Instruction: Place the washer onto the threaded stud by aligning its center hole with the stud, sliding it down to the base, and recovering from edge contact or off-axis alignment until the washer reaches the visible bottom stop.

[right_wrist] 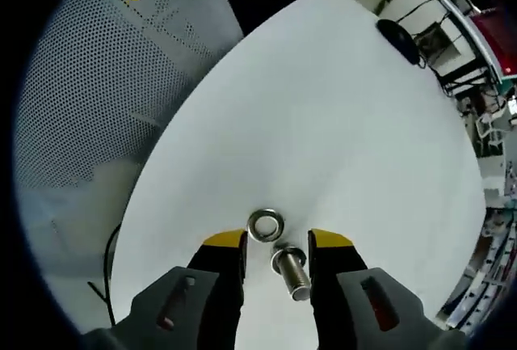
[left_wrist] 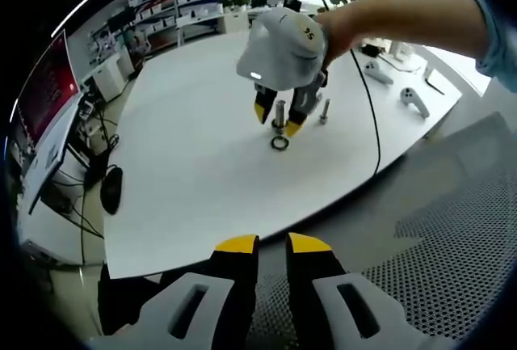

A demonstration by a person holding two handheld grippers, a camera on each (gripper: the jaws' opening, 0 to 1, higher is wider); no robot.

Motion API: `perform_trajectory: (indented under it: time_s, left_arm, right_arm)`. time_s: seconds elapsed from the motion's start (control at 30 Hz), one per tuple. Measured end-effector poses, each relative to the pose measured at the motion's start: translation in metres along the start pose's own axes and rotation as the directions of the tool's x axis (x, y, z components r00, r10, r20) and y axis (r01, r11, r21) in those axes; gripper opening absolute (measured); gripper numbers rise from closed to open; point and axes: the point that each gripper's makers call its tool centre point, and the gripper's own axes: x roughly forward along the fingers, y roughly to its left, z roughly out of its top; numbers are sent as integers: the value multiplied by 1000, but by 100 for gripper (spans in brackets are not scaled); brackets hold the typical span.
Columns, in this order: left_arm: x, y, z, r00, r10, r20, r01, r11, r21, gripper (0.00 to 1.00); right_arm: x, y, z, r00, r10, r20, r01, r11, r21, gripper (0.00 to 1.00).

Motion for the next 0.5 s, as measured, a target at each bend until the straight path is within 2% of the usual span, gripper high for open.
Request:
perform_trajectory:
  time_s: [0.27,0.5]
  left_arm:
    - [0,1,0,1000,3,2,-3,1000,-1,11]
    - [0,1,3,1000,4,12,-4,1000,-1,10]
  right_arm:
    - [6,4,0,1000,30,9,-29,999,-18,32]
    - [15,8,-3,998,68,9,-67,993,-96,32]
